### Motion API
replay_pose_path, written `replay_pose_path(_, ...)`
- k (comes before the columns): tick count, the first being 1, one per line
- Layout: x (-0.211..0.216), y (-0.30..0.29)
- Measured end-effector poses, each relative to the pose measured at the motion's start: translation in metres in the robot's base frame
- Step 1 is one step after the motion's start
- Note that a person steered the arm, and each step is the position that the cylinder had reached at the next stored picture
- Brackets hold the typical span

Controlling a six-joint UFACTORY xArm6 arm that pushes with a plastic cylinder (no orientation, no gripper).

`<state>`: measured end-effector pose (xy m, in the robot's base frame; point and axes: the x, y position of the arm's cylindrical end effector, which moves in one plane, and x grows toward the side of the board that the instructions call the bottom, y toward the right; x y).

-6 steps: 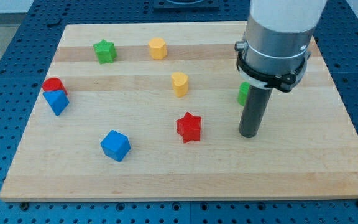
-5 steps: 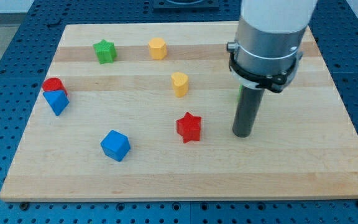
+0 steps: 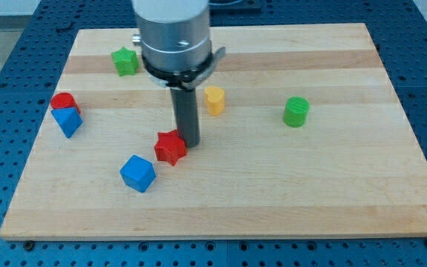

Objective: Push red star closer to blue cube

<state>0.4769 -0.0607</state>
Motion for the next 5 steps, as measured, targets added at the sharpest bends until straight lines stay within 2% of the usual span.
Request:
replay_pose_path(2,0.035,0.020)
replay_pose_path(5,0.026,-0.049)
